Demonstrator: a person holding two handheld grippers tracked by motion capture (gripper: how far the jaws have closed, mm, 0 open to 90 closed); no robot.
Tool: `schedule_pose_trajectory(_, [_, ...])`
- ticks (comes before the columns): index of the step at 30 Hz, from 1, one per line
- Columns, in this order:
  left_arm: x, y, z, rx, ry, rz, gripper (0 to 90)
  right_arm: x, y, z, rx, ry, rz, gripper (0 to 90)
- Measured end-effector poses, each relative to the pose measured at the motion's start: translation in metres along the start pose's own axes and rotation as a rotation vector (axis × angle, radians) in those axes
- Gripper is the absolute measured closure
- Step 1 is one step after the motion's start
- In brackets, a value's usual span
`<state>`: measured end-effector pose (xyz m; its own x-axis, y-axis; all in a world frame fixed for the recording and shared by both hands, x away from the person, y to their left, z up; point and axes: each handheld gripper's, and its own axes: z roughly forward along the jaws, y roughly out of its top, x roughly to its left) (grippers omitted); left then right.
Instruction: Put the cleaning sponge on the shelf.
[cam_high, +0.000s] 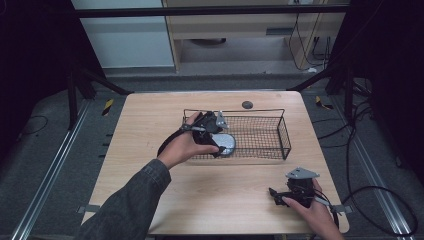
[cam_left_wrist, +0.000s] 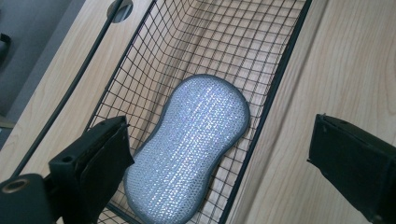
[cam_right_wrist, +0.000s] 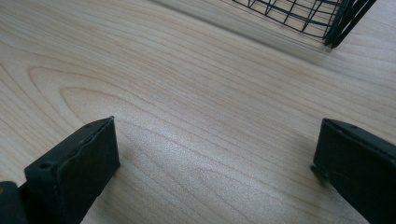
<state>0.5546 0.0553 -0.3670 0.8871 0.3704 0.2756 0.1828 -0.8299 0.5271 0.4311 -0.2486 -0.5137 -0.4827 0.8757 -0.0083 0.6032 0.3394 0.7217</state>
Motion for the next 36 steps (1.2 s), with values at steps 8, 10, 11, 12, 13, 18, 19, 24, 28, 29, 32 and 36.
schedule_pose_trajectory(8, [-0.011,-0.01,-0.003,-0.042,-0.009,-0.024,4.1,0.0,0.0,0.0,-0.001,0.001,0.002,0.3])
schedule_pose_trajectory(10, [-0.013,-0.012,-0.005,-0.047,-0.018,-0.03,3.9,0.0,0.0,0.0,-0.001,0.002,0.001,0.3])
schedule_pose_trajectory(11, [-0.015,-0.014,-0.005,-0.05,-0.022,-0.031,3.8,0.0,0.0,0.0,-0.001,0.002,0.002,0.3])
schedule_pose_trajectory(12, [-0.017,-0.015,-0.007,-0.054,-0.021,-0.033,3.8,0.0,0.0,0.0,-0.001,0.002,0.001,0.3])
schedule_pose_trajectory(13, [-0.019,-0.016,-0.008,-0.059,-0.018,-0.034,3.9,0.0,0.0,0.0,-0.001,0.002,0.001,0.3])
schedule_pose_trajectory(18, [-0.029,-0.026,-0.015,-0.08,-0.014,-0.048,3.9,0.0,0.0,0.0,-0.002,0.001,-0.001,0.3])
schedule_pose_trajectory(19, [-0.031,-0.028,-0.016,-0.089,-0.017,-0.052,3.9,0.0,0.0,0.0,-0.002,0.001,-0.001,0.3])
schedule_pose_trajectory(24, [-0.042,-0.037,-0.027,-0.098,-0.013,-0.046,4.0,0.0,-0.001,0.0,-0.002,0.001,0.0,0.3])
schedule_pose_trajectory(28, [-0.048,-0.046,-0.038,-0.103,0.002,-0.055,4.0,0.0,-0.001,0.0,-0.002,0.001,0.0,0.3])
schedule_pose_trajectory(29, [-0.05,-0.049,-0.041,-0.099,0.007,-0.061,4.0,0.0,-0.001,0.0,-0.002,0.001,0.0,0.3])
schedule_pose_trajectory(32, [-0.051,-0.06,-0.049,-0.097,0.029,-0.083,4.3,0.0,-0.001,0.0,-0.002,0.001,-0.001,0.3])
schedule_pose_trajectory(36, [-0.048,-0.08,-0.056,-0.079,0.069,-0.111,4.7,0.0,-0.001,0.0,-0.002,0.001,-0.001,0.3])
